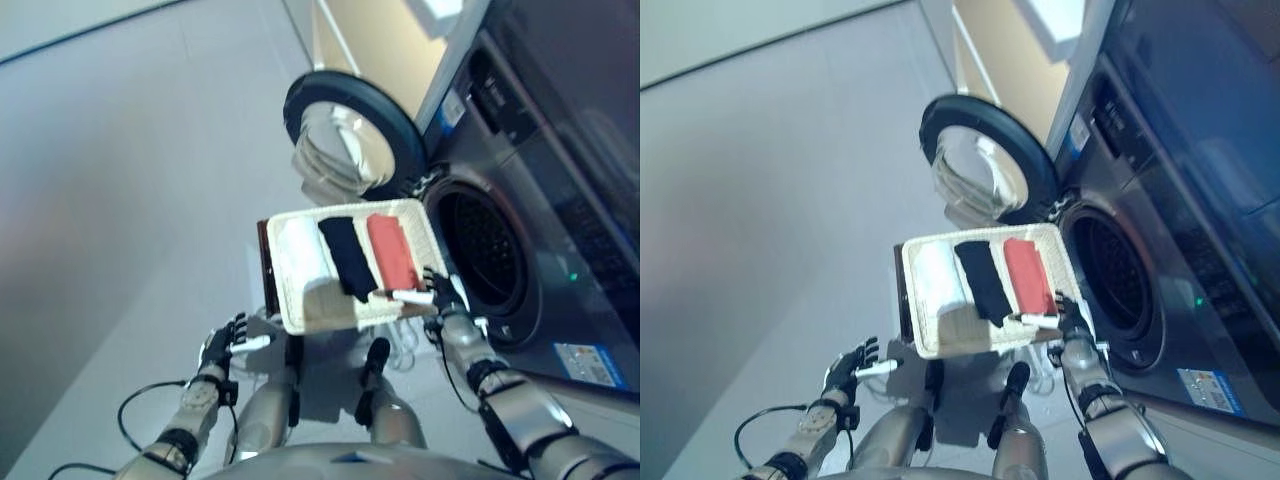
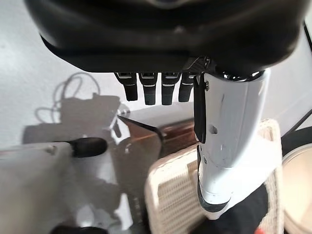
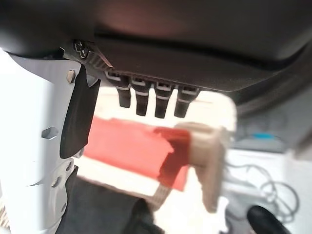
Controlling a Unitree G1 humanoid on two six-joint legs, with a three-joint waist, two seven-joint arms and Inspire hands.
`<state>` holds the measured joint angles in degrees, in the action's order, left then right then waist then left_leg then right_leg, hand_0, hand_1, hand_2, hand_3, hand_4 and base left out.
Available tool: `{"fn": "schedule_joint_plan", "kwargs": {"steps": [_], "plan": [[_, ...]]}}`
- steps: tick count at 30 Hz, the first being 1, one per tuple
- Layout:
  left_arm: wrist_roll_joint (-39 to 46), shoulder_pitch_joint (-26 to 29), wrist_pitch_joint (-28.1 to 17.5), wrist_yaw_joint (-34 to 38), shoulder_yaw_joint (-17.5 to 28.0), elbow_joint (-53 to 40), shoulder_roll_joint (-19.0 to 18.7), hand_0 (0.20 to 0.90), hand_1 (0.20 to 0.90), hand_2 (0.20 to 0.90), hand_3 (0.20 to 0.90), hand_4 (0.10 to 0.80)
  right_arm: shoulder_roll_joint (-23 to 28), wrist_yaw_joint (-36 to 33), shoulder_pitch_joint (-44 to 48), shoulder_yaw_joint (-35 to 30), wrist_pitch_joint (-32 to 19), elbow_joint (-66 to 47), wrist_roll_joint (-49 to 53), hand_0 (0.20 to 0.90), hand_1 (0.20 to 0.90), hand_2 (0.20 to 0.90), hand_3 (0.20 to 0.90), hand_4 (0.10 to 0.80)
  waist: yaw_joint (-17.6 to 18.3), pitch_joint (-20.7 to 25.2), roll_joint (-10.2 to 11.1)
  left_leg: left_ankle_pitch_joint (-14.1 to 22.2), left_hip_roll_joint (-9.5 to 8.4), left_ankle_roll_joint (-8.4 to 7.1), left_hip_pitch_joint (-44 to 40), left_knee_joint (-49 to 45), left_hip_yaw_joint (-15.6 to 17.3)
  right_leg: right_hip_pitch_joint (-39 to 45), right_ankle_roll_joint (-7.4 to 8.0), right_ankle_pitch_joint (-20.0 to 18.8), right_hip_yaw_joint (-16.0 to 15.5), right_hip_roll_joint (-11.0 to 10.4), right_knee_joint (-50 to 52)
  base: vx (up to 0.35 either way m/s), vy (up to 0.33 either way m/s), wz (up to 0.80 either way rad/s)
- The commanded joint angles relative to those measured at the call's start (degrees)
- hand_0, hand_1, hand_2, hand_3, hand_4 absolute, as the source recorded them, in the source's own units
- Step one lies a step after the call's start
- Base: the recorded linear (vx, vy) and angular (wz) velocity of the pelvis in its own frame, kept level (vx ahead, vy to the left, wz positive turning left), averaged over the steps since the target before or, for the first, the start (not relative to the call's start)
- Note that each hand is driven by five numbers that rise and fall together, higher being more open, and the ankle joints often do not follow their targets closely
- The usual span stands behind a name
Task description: Pick up the clothes and place them into the washing machine
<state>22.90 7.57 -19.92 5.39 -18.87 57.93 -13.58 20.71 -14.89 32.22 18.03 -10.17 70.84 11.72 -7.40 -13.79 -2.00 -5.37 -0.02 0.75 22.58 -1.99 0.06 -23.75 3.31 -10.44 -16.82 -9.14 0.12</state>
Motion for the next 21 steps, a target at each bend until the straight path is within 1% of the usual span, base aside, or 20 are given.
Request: {"fn": "schedule_joint_plan", "kwargs": {"steps": [1, 2, 3, 5, 7, 8, 10, 14, 17, 21], "plan": [[2.6, 2.7, -4.6, 2.1, 0.8, -7.0, -3.1, 0.900, 0.900, 0.900, 0.900, 0.800, 5.8, -4.8, 8.0, 2.5, -2.4, -0.3, 0.1, 0.900, 0.900, 0.900, 0.900, 0.800, -1.1, -1.5, 0.3, 2.6, 1.06, -4.87, 7.0, -6.1, -1.4, 0.0, 3.03, 7.2, 1.0, -2.7, 7.5, -0.033, 0.006, 0.07], [2.7, 2.3, -4.9, 2.0, 0.6, -9.4, -3.5, 0.900, 0.900, 0.900, 0.900, 0.800, 7.0, -5.1, 10.2, 2.9, -2.3, 0.9, 0.4, 0.900, 0.900, 0.900, 0.900, 0.800, -1.4, -2.0, -0.1, 3.0, 0.81, -4.97, 8.6, -7.5, -1.5, -1.9, 2.92, 7.5, 1.1, -2.8, 8.8, -0.033, 0.006, 0.06], [2.7, 2.3, -4.8, 2.0, 0.6, -9.4, -3.5, 0.900, 0.900, 0.900, 0.900, 0.800, 7.0, -5.1, 10.2, 2.9, -2.3, 0.9, 0.4, 0.900, 0.900, 0.900, 0.900, 0.800, -1.4, -1.9, -0.1, 3.1, 0.81, -4.97, 8.8, -7.5, -1.5, -2.1, 2.92, 7.5, 1.1, -2.8, 8.9, -0.023, 0.031, 0.03], [2.4, 1.9, -5.2, 2.4, -0.1, -13.6, -4.3, 0.900, 0.900, 0.900, 0.900, 0.800, 9.2, -7.3, 15.5, 3.8, -2.0, 4.1, 0.1, 0.900, 0.900, 0.900, 0.900, 0.800, -1.9, -2.7, -0.9, 4.0, 0.60, -5.07, 12.7, -10.6, -1.3, -6.5, 2.61, 8.6, 1.8, -3.2, 12.6, -0.017, 0.046, 0.04], [2.1, 1.5, -5.1, 2.5, -0.8, -15.0, -4.5, 0.900, 0.900, 0.900, 0.900, 0.800, 10.0, -8.4, 17.3, 3.9, -1.9, 5.5, 0.0, 0.900, 0.900, 0.900, 0.900, 0.800, -2.0, -2.8, -1.2, 4.8, 0.47, -4.98, 14.7, -12.5, -1.2, -8.6, 2.37, 9.3, 2.3, -3.2, 14.4, 0.002, 0.050, 0.06], [2.1, 1.5, -5.1, 2.5, -0.8, -15.0, -4.5, 0.900, 0.900, 0.900, 0.900, 0.800, 10.0, -8.4, 17.4, 3.9, -1.9, 5.5, 0.0, 0.900, 0.900, 0.900, 0.900, 0.800, -2.0, -2.7, -1.1, 4.9, 0.48, -4.97, 14.8, -12.6, -1.2, -8.7, 2.37, 9.3, 2.3, -3.2, 14.5, 0.014, 0.038, 0.06], [1.9, 1.6, -4.9, 2.7, -2.1, -16.0, -4.5, 0.900, 0.900, 0.900, 0.900, 0.800, 11.4, -9.6, 20.2, 4.2, -1.7, 8.5, 0.3, 0.900, 0.900, 0.900, 0.900, 0.800, -2.3, -3.2, -2.0, 5.8, 0.16, -4.65, 17.1, -14.8, -1.1, -11.0, 1.99, 10.0, 3.0, -3.3, 16.4, 0.020, 0.065, 0.03], [2.0, 1.4, -4.9, 3.2, -2.9, -16.3, -5.0, 0.900, 0.900, 0.900, 0.900, 0.800, 12.4, -10.5, 22.9, 5.2, -1.4, 9.1, 0.1, 0.900, 0.900, 0.900, 0.900, 0.800, -2.4, -3.6, -2.5, 6.2, -0.01, -4.27, 18.8, -15.7, -0.7, -13.0, 1.85, 10.1, 3.8, -3.3, 17.1, 0.015, 0.055, -0.05], [2.2, 2.2, -4.8, 3.7, -3.9, -14.8, -4.5, 0.900, 0.900, 0.900, 0.900, 0.800, 12.2, -10.8, 24.2, 6.1, -1.5, 9.9, -0.2, 0.900, 0.900, 0.900, 0.900, 0.800, -2.7, -4.5, -3.0, 6.1, -0.50, -3.70, 19.8, -15.7, -0.9, -14.2, 1.79, 9.9, 4.3, -3.2, 17.1, 0.005, 0.076, -0.10], [2.3, 2.8, -4.9, 4.6, -4.9, -14.8, -4.3, 0.900, 0.900, 0.900, 0.900, 0.800, 12.0, -12.0, 25.3, 6.6, -1.6, 9.7, -0.4, 0.900, 0.900, 0.900, 0.900, 0.800, -2.5, -5.2, -3.5, 5.9, -0.76, -3.60, 20.8, -15.4, -1.2, -14.9, 1.69, 9.8, 4.4, -3.1, 16.8, 0.015, 0.020, -0.07]]}}
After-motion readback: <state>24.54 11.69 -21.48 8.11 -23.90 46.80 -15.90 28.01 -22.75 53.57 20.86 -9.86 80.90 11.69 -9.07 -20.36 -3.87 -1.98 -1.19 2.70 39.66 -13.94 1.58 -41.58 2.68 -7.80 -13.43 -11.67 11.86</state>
